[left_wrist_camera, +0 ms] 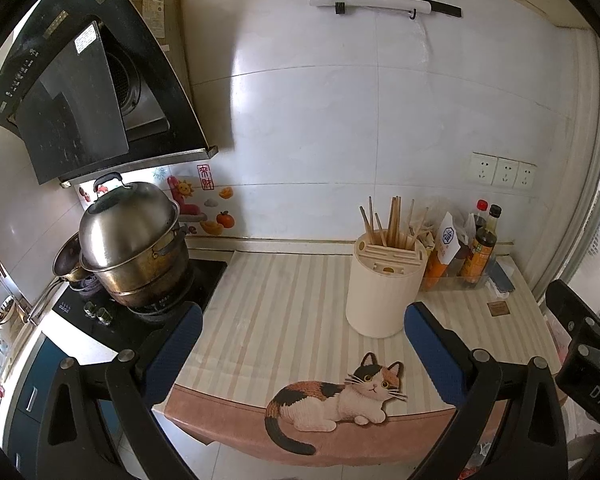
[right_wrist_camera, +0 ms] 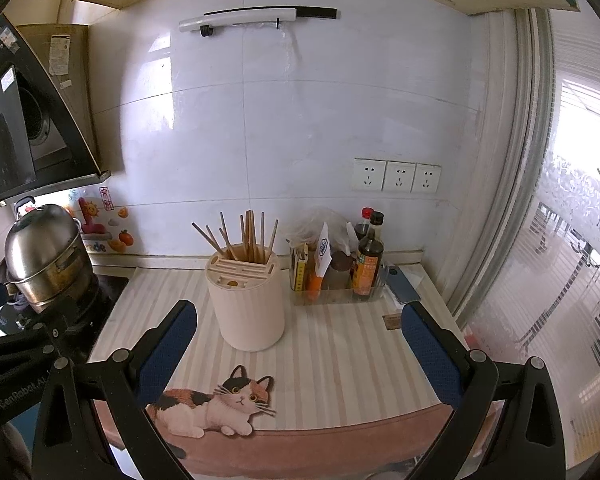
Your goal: Organize utensils
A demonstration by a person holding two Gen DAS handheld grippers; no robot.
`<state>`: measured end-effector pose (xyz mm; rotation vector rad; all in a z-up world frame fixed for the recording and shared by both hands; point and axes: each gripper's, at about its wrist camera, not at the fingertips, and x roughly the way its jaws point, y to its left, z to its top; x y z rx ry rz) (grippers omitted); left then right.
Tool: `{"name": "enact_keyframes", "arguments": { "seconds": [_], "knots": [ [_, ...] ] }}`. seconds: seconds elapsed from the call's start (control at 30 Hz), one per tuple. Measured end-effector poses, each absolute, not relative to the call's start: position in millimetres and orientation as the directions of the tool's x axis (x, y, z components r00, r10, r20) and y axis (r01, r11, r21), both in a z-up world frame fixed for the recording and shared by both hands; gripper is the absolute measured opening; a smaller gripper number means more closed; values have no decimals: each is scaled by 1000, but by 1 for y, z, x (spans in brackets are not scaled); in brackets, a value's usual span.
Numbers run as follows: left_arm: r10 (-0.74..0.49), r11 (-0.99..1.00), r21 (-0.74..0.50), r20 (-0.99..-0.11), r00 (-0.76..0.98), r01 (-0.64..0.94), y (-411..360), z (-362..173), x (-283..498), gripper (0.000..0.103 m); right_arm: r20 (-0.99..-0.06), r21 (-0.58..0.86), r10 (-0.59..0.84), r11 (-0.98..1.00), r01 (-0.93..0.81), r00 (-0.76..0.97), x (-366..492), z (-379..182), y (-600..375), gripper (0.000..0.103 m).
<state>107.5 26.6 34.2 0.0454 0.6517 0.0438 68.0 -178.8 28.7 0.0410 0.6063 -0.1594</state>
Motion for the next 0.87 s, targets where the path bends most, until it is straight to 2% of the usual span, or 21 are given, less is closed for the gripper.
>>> {"name": "enact_keyframes", "arguments": {
  "seconds": [0.87],
  "knots": [
    [53, 998, 60, -595, 802, -22, 23, 37, 109, 103, -563, -15, -148, 986, 168, 813, 76, 30, -181, 103]
  ]
}}
